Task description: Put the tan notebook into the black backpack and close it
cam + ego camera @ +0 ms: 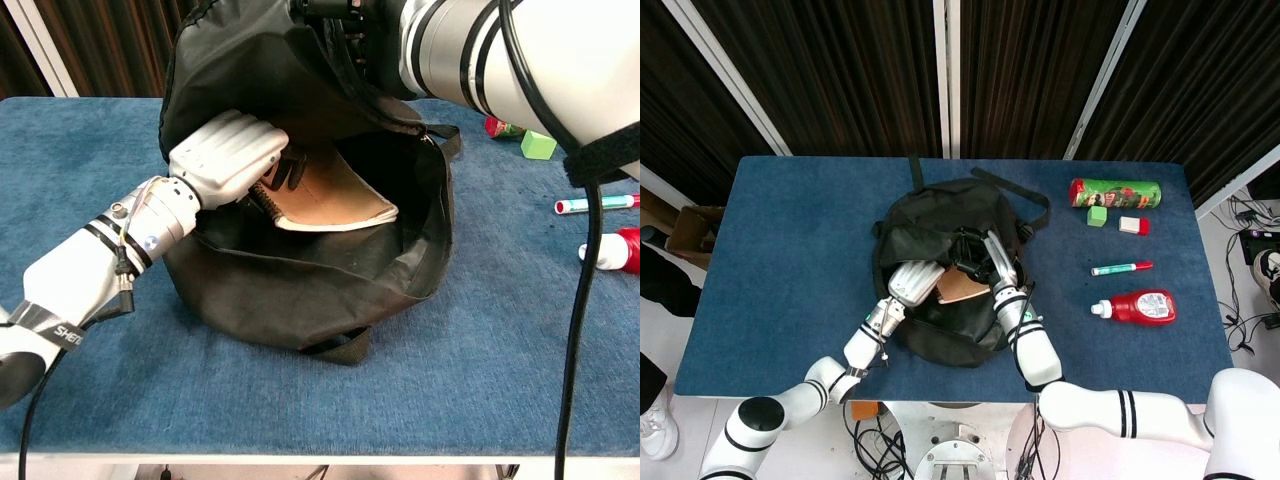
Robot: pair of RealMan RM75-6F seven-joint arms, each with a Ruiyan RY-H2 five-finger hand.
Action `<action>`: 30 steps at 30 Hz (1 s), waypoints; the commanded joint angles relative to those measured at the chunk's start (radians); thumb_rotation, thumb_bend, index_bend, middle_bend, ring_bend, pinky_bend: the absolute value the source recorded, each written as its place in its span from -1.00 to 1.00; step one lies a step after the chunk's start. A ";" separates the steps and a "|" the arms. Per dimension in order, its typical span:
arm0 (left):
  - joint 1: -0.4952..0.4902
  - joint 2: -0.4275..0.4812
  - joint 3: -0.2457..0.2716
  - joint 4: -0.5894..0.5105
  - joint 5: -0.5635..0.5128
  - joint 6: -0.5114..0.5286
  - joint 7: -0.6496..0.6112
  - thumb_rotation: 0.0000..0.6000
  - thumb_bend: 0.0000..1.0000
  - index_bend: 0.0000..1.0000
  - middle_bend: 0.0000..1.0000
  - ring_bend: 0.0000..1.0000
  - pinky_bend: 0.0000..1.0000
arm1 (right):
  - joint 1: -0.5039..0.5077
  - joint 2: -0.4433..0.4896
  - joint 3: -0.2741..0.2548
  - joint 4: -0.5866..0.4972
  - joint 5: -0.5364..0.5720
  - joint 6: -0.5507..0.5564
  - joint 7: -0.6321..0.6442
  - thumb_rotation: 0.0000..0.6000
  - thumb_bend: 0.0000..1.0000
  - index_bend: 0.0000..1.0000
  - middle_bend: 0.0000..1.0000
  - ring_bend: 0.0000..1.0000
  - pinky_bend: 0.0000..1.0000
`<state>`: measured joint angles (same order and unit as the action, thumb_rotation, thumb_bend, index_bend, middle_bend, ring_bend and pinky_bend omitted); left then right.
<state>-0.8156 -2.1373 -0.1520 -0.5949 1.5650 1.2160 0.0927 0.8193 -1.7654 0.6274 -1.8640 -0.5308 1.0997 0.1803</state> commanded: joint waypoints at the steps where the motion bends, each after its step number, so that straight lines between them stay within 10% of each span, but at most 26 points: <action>1: 0.059 0.077 -0.010 -0.146 -0.037 0.027 0.060 1.00 -0.93 -0.34 -0.23 -0.20 -0.10 | 0.000 -0.002 -0.003 0.014 -0.003 -0.003 0.003 1.00 0.31 0.57 0.33 0.01 -0.53; 14: 0.303 0.408 0.124 -0.619 0.033 0.299 0.097 1.00 -0.94 -0.34 -0.24 -0.22 -0.09 | -0.009 0.014 -0.043 0.077 -0.040 -0.070 0.002 1.00 0.30 0.46 0.22 -0.08 -0.55; 22: 0.443 0.636 0.161 -0.769 -0.011 0.382 -0.001 1.00 -0.93 -0.33 -0.23 -0.22 -0.10 | -0.062 0.123 -0.229 0.056 -0.282 -0.266 -0.008 1.00 -0.12 -0.85 -0.65 -0.94 -1.00; 30: 0.515 0.784 0.129 -0.813 -0.112 0.358 -0.084 1.00 -0.94 -0.34 -0.30 -0.29 -0.20 | -0.150 0.291 -0.375 -0.057 -0.540 -0.243 -0.063 1.00 -0.70 -1.00 -1.00 -1.00 -1.00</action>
<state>-0.3189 -1.3831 -0.0146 -1.3897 1.4764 1.5842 0.0312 0.7145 -1.5432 0.2982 -1.8670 -0.9923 0.8343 0.1354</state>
